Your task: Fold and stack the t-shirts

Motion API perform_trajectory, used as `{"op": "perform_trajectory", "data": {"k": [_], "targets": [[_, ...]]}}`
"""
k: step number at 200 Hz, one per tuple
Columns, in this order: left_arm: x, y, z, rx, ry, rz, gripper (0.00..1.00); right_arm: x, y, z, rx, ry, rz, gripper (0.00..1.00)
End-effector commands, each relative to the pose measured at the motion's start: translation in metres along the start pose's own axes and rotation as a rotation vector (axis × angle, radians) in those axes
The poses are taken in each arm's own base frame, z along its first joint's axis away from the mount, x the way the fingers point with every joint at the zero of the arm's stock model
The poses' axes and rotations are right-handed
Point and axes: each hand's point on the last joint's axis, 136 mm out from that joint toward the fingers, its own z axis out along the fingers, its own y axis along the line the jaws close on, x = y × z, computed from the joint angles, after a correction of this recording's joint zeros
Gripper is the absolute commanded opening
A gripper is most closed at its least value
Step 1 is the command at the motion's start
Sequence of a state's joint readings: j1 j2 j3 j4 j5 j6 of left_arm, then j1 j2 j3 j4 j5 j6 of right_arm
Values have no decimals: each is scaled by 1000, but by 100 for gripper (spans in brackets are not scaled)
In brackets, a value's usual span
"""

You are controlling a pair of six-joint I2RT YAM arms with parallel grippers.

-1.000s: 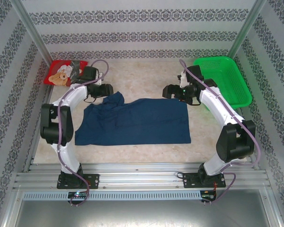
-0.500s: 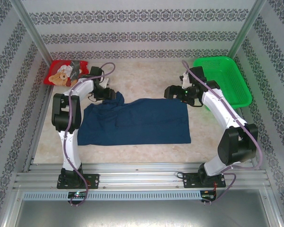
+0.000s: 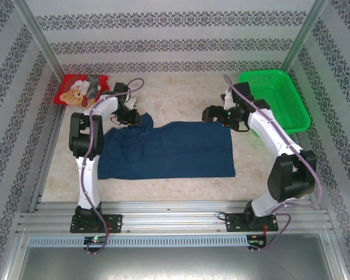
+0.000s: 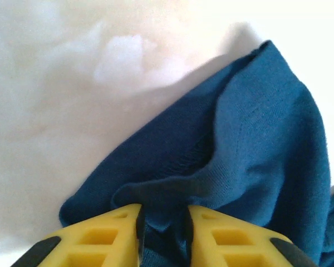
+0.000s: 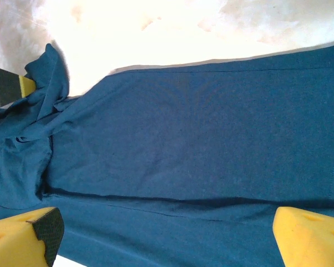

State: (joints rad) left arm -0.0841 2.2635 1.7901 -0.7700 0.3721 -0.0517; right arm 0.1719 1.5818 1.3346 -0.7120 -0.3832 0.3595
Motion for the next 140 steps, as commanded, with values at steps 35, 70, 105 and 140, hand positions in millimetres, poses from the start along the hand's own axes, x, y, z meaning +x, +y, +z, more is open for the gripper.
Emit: {"op": "perform_trajectory", "data": {"k": [35,70,105,140], "targets": [[-16,-7,-12,15,-42,14,3,1,-12,8,27,12,9,97],[-56,-22,-50,3,-189,79,0,1,-34,21,112,45,58,97],[-73,-26,-72,-18,-253,124,0,0,-50,37,162,63,99,96],[-81,-29,-82,-25,-276,151,1,-4,-54,44,170,66,118,96]]}}
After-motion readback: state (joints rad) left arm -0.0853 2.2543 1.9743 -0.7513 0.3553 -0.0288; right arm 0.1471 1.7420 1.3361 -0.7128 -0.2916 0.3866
